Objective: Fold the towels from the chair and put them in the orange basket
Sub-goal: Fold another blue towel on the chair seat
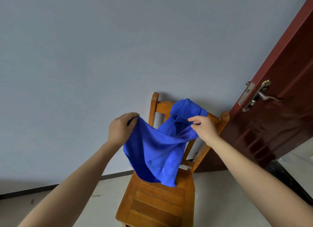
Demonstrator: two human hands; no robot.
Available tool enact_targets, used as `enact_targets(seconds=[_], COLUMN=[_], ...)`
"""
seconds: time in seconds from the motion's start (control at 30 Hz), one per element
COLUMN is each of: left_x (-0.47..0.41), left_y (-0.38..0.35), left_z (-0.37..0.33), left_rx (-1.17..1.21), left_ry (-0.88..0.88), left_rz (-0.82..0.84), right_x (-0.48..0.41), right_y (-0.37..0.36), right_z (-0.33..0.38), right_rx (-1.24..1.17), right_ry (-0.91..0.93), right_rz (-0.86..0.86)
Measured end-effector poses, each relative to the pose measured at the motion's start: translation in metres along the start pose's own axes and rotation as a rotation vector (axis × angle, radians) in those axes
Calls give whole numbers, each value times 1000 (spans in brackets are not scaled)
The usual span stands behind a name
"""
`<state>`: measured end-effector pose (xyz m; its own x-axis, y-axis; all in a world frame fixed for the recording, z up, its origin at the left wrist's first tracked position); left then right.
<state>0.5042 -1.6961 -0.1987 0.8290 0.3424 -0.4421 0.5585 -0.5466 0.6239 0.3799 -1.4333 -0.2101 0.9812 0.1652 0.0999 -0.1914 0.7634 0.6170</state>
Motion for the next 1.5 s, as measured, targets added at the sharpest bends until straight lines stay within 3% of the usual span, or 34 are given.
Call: enact_targets(seconds=[0.1,0.2,0.27,0.33,0.43,0.57,0.67,0.8,0.9,1.2,1.5], left_x=[-12,-23,-37,-59,-89,-94,-78,-33,7,182,312], left_y=[-5,-17,-17,-3,32,71,82,88,80,14,-26], left_z=[-1,5,14,23,29,26,-3,-46,-52,-25,15], left_rx=[-121,-282,-379,-374,-219,344,695,972,989,970,811], left_ry=[-112,-208,-207,-145,-5,155,112,41,91,501,736], left_rz=[197,463,551,514,335,121,91,129,168,181,97], right_x=[-16,-39,-53,-63,-69,-68,-57,-25,4,108,180], right_y=[16,39,54,71,94,118,132,145,145,116,52], right_z=[-6,-6,2,18,42,51,43,18,-8,-149,-255], right_rx=[29,-185,-351,-469,-544,-658,-763,-846,-834,-703,-887], right_ry=[-40,-130,-169,-159,-107,-74,-65,-87,-115,-397,-641], right_rz=[-41,-121,-170,-215,-263,-296,-297,-241,-178,3,124])
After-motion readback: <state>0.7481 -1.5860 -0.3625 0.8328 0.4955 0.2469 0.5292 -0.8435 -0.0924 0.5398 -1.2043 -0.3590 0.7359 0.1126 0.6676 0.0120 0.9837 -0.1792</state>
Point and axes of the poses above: each hand's wrist, its own x-axis away from the middle knuckle, its own y-axis out of the back of the hand, z = x × y, the point moved 10 cm from there along -x, towards the middle knuckle, and after that the axes turned 7 degrees about -y, right-handed, at the moved point
